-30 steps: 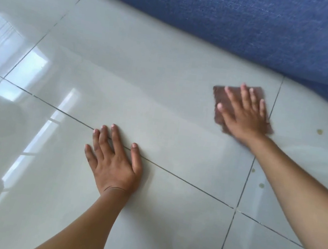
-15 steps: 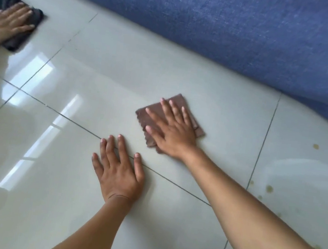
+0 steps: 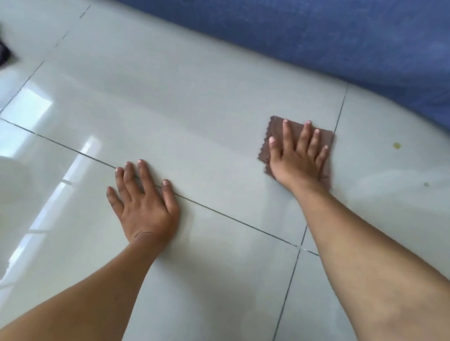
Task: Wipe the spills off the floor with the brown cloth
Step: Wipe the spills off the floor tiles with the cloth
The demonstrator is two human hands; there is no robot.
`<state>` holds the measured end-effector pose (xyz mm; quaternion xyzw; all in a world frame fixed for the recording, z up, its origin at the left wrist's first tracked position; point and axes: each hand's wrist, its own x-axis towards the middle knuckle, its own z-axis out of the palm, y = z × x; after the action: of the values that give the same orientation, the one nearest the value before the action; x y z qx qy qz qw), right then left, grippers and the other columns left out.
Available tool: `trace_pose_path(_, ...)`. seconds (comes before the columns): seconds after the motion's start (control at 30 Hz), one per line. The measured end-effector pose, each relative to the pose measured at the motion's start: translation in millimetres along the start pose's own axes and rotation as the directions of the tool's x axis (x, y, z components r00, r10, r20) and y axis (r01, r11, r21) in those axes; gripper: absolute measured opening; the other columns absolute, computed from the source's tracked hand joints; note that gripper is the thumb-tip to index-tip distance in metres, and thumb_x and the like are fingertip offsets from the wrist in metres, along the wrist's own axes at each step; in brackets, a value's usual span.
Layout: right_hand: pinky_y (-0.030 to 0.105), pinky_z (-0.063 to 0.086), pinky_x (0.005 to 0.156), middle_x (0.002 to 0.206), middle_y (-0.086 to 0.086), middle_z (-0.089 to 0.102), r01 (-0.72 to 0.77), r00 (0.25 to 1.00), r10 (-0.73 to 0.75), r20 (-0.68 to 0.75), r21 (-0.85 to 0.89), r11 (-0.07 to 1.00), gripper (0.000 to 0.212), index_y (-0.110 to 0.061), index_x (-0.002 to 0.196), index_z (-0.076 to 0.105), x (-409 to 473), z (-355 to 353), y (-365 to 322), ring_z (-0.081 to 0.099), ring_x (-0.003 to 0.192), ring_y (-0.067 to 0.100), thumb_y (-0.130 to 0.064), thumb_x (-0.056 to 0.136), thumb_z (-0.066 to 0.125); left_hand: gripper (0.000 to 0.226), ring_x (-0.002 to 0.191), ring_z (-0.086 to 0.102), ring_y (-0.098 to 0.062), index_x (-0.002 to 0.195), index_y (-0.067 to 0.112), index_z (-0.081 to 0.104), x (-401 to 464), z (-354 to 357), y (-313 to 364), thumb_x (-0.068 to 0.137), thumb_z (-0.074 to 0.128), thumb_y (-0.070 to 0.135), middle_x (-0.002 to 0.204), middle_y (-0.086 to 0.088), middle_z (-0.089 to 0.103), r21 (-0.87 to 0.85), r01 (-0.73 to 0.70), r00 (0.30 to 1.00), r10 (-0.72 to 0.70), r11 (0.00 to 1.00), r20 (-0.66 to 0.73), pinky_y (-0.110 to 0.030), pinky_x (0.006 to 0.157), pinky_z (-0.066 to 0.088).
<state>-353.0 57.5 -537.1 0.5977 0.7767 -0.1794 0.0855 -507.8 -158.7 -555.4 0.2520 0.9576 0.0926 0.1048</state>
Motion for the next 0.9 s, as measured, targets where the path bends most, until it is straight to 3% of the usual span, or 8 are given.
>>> trace_pose_path(0.17, 0.045, -0.012, 0.118, 0.162, 0.001, -0.007, 0.272, 0.961, -0.274, -0.035, -0.041, 0.961, 0.059, -0.043, 0.147, 0.006, -69, 35, -24, -0.009, 0.149, 0.022, -0.059, 0.092, 0.019, 0.070, 0.150, -0.005, -0.024, 0.153, 0.011, 0.005, -3, -1, 1, 0.093, 0.012, 0.046, 0.162, -0.011, 0.004, 0.035, -0.030, 0.999, 0.029, 0.999, 0.028, -0.046, 0.119, -0.008)
trace_pose_path(0.33, 0.041, -0.009, 0.118, 0.162, 0.000, 0.008, 0.325, 0.944, -0.326, -0.056, -0.039, 0.945, 0.059, -0.044, 0.146, 0.018, -152, 59, 8, 0.003, 0.149, 0.021, -0.060, 0.089, 0.022, 0.068, 0.150, -0.003, -0.025, 0.152, 0.004, 0.005, -18, 0, 16, 0.094, 0.015, 0.039, 0.162, -0.015, 0.003, 0.016, -0.052, 0.997, 0.051, 0.999, 0.059, -0.046, 0.120, -0.004)
trace_pose_path(0.53, 0.046, 0.011, 0.119, 0.158, 0.002, 0.025, 0.068, 0.985, -0.073, -0.156, -0.039, 0.997, 0.056, -0.041, 0.143, 0.029, -201, 53, 117, 0.020, 0.146, 0.025, -0.058, 0.090, 0.028, 0.064, 0.150, -0.001, -0.022, 0.153, 0.010, 0.008, -71, 16, 62, 0.097, 0.023, 0.037, 0.163, -0.008, 0.005, 0.055, -0.404, 0.908, 0.394, 0.913, 0.143, -0.043, 0.120, -0.006)
trace_pose_path(0.67, 0.050, 0.011, 0.118, 0.160, 0.006, 0.018, -0.196, 0.970, 0.190, -0.150, -0.026, 0.980, 0.059, -0.039, 0.146, 0.022, -218, 43, 196, 0.018, 0.147, 0.027, -0.057, 0.090, 0.019, 0.063, 0.150, -0.002, -0.020, 0.154, 0.015, 0.009, -89, 28, 102, 0.096, 0.021, 0.040, 0.163, -0.003, 0.006, 0.085, -0.630, 0.769, 0.606, 0.772, 0.204, -0.043, 0.119, -0.010)
trace_pose_path(0.9, 0.055, 0.002, 0.119, 0.162, 0.009, 0.002, -0.527, 0.825, 0.544, -0.155, 0.139, 0.839, 0.054, -0.037, 0.148, 0.015, -176, 7, 312, 0.003, 0.149, 0.028, -0.051, 0.096, 0.022, 0.065, 0.150, 0.005, -0.022, 0.153, 0.014, 0.013, -90, 38, 122, 0.095, 0.020, 0.042, 0.162, -0.007, 0.012, 0.077, -0.634, 0.769, 0.618, 0.769, 0.161, -0.047, 0.121, 0.000)
